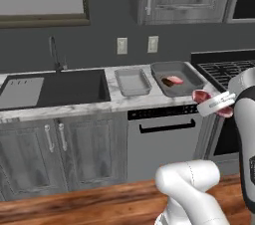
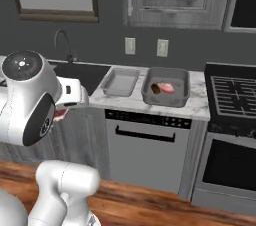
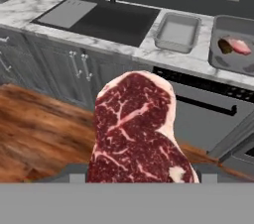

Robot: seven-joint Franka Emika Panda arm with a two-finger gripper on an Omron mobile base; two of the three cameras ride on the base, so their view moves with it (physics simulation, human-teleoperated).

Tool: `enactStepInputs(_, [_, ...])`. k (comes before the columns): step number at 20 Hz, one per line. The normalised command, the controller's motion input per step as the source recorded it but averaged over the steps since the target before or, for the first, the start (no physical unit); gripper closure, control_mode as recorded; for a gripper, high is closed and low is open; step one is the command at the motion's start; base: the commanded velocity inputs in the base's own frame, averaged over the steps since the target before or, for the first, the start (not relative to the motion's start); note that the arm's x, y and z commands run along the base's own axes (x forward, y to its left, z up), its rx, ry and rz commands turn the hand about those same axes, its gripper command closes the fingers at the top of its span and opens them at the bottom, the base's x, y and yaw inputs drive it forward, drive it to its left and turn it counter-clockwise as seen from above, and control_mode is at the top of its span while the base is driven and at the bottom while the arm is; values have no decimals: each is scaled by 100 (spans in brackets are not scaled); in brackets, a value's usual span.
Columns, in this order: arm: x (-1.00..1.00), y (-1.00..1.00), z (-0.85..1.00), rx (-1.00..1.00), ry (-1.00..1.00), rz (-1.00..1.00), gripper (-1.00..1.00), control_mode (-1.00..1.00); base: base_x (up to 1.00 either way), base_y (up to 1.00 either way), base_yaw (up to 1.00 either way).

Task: Place one sweet potato and one steak in each tupperware on the nearby counter, to pack two identical lunches.

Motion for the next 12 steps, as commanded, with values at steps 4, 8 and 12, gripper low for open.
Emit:
enactStepInputs(4, [0, 0, 0, 0, 0, 0, 100, 100, 77, 63, -17])
enactStepInputs(8, [0, 0, 0, 0, 0, 0, 100, 100, 49, 7, -19])
enactStepInputs(12, [0, 0, 0, 0, 0, 0, 100, 100, 19, -6, -14])
